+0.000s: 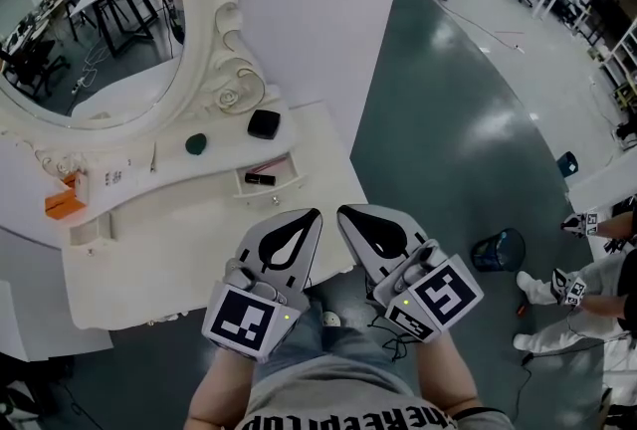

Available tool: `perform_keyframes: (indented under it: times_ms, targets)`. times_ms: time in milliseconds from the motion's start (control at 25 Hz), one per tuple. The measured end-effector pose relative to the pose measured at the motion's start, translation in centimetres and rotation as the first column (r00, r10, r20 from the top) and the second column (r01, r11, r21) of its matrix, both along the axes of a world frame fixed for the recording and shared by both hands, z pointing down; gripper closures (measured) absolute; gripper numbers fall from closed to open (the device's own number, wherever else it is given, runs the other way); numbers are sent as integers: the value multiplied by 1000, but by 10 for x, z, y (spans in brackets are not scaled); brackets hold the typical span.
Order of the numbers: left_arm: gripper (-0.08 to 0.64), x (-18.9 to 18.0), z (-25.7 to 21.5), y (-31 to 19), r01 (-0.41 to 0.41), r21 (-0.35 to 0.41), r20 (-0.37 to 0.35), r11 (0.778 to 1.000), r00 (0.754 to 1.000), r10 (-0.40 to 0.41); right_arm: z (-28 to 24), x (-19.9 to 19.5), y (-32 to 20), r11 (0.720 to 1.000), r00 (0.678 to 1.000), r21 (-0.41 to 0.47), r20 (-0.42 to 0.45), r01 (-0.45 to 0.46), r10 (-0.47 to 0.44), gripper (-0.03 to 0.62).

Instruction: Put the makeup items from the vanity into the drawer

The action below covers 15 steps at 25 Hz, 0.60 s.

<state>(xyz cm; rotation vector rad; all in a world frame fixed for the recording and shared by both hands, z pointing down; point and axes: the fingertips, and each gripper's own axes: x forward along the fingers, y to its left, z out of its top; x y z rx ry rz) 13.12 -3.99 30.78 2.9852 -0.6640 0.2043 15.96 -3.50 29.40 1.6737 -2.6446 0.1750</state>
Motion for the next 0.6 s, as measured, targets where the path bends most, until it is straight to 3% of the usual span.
perform_keyframes:
  times_ms: [600]
  targets:
    - [546,-6,-7,20,-1,23,-2,1000,1000,1,-7,-9,19,1000,1000,24,-7,11,-11,581]
